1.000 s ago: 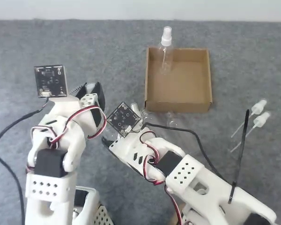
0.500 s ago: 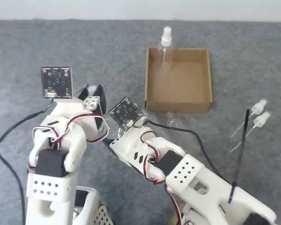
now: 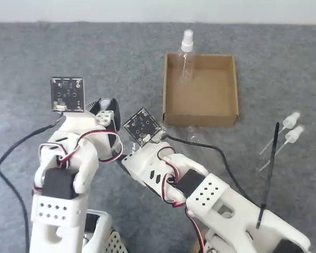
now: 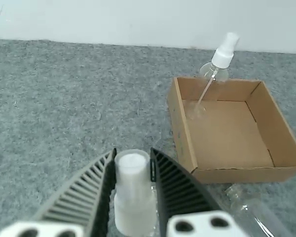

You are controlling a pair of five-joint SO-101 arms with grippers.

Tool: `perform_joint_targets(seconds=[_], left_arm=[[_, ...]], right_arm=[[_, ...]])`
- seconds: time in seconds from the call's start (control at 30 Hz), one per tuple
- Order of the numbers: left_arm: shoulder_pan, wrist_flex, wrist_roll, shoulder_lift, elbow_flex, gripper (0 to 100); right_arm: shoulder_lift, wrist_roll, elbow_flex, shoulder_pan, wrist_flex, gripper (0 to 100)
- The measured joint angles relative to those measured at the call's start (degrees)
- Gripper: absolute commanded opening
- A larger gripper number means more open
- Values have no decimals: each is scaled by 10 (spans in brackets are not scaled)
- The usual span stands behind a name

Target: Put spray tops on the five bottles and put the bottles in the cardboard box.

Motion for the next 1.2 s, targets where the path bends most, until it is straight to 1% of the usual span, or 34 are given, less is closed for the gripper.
perform_joint_targets(seconds=[0.13,0.23,0.37,0.53,0.63,0.9,1.07,1.2], left_arm=[[0,0,0,0,0,10],[1,1,0,-1,0,10],[7,0,-1,-1,-7,10],[53,-2,-1,-3,-11,10],[71,-2,-2,-4,-12,10],[73,-40,-2,-4,17,13],[73,-43,-2,-4,27,13],[74,-43,-2,-4,19,13]], right_arm=[[0,-51,34,0,-95,6],[0,-62,61,0,-166,6],[1,-66,72,11,-205,6],[2,-66,80,55,-255,6],[2,-66,82,63,-267,6],[2,-62,100,67,-273,6],[-5,-25,117,67,-277,6],[-57,-4,146,67,-278,6]])
